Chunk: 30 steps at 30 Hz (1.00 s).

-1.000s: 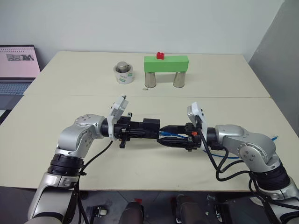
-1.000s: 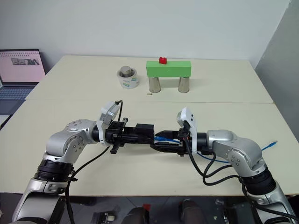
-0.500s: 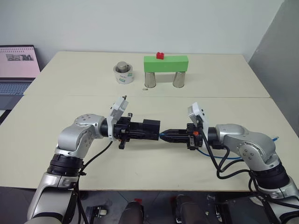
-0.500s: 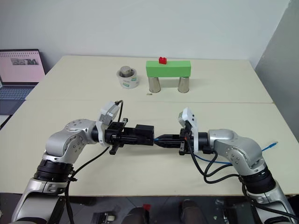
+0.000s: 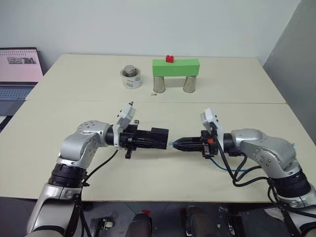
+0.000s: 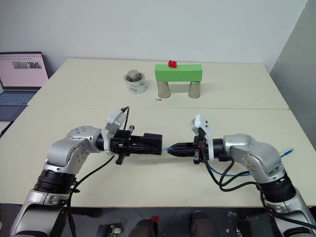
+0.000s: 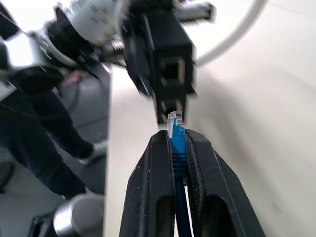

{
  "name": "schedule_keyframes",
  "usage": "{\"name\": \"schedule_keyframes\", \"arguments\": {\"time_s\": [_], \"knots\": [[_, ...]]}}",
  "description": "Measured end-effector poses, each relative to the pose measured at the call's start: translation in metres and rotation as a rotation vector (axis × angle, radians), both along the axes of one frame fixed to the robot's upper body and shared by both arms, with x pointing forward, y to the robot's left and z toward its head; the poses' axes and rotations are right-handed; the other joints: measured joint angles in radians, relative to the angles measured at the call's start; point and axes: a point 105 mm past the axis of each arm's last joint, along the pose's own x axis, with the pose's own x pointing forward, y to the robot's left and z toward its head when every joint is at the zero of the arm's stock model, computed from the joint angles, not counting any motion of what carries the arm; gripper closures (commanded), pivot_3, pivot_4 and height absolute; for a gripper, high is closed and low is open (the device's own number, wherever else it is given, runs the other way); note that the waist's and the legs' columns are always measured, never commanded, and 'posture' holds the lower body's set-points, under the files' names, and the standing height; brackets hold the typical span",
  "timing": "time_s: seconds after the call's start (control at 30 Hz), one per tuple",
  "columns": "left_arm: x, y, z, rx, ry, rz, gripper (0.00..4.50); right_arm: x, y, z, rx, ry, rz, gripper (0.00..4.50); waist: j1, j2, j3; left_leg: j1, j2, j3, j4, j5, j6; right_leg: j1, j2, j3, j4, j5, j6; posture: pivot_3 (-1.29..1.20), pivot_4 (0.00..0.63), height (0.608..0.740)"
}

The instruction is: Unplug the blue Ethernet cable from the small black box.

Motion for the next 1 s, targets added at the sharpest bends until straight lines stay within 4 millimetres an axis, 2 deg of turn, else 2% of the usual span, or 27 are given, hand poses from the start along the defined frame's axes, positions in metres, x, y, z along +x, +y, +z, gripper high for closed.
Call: {"name": "schedule_keyframes", "arguments": {"time_s": [0.13,0.17,0.27,0.4,0.47,0.5,0.57,0.63,0.73,0.83,0.9,1.0], "knots": [[-0.004,0.006,-0.007,0.016,0.019,0.006,3.7,0.008,-0.008,-0.001,-0.012,-0.005,-0.045,4.46,-0.001,0.0,0.0,0.0,0.0,0.0,0.0,0.0,0.0,0.0,0.0,0.0,0.0,0.0,0.0,0.0,0.15,0.74],[-0.004,0.006,-0.008,0.018,0.023,0.012,3.7,0.017,-0.012,-0.002,-0.012,-0.023,-0.091,4.46,-0.001,0.0,0.0,0.0,0.0,0.0,0.0,0.0,0.0,0.0,0.0,0.0,0.0,0.0,0.0,0.0,0.15,0.74],[-0.001,0.007,-0.009,0.014,0.017,0.044,3.7,0.066,-0.028,-0.003,-0.027,-0.128,-0.339,4.46,-0.003,0.0,0.0,0.0,0.0,0.002,0.001,0.0,0.0,0.0,0.0,0.001,0.001,0.001,0.001,0.0,0.15,0.74],[0.003,0.006,-0.012,0.032,0.041,0.105,3.7,0.128,-0.072,-0.016,-0.163,-0.287,-0.732,4.46,-0.007,0.0,0.0,-0.001,0.0,0.003,0.0,0.0,0.0,-0.002,0.0,0.002,0.001,0.001,0.001,0.0,0.15,0.74],[0.003,0.006,-0.016,0.048,0.059,0.131,3.7,0.143,-0.091,-0.03,-0.223,-0.314,-0.856,3.76,-0.007,0.0,0.0,-0.003,0.0,0.003,0.0,0.0,0.0,-0.004,0.0,0.003,0.001,0.001,0.0,0.0,0.15,0.74],[0.003,0.005,-0.017,0.049,0.059,0.14,3.7,0.146,-0.096,-0.036,-0.245,-0.321,-0.887,3.64,-0.007,0.0,0.0,-0.005,0.0,0.003,0.0,0.0,0.0,-0.006,0.0,0.002,0.001,0.004,-0.004,0.0,0.15,0.74],[0.002,0.002,-0.019,0.044,0.055,0.151,3.7,0.148,-0.1,-0.046,-0.265,-0.326,-0.914,3.2,-0.008,0.0,0.0,-0.008,0.0,0.003,0.0,0.0,0.0,-0.008,-0.001,0.002,0.001,0.004,-0.004,0.0,0.15,0.74],[0.003,0.0,-0.019,0.034,0.047,0.168,3.7,0.148,-0.099,-0.046,-0.261,-0.336,-0.9,2.77,-0.008,0.0,0.0,-0.011,0.0,0.002,0.0,0.0,0.0,-0.011,-0.001,0.002,0.001,0.004,-0.004,0.0,0.15,0.74],[0.011,0.002,-0.016,-0.007,0.04,0.254,3.7,0.141,-0.092,-0.032,-0.214,-0.379,-0.83,1.99,-0.006,0.0,0.0,-0.011,0.0,0.001,0.0,0.0,0.0,-0.011,-0.001,0.0,0.001,0.004,-0.004,0.0,0.15,0.74],[0.022,0.013,-0.011,-0.045,0.038,0.355,3.7,0.129,-0.08,-0.018,-0.181,-0.425,-0.749,1.29,-0.006,0.0,0.0,-0.011,0.0,0.0,0.0,0.0,0.0,-0.01,-0.001,0.0,0.002,0.004,-0.004,0.0,0.15,0.74],[0.033,0.023,-0.014,-0.049,0.038,0.454,3.7,0.112,-0.072,-0.011,-0.151,-0.435,-0.652,0.73,-0.005,0.0,0.0,-0.01,0.0,0.0,0.001,0.0,0.0,-0.009,-0.001,0.0,0.002,0.004,-0.004,0.0,0.15,0.74],[0.052,0.04,-0.025,-0.015,0.0,0.613,3.7,0.078,-0.041,0.005,-0.051,-0.424,-0.44,0.73,-0.006,0.0,0.0,-0.008,0.0,0.0,0.001,0.0,0.0,-0.008,0.0,-0.001,0.002,0.002,0.0,0.0,0.15,0.74]]}}
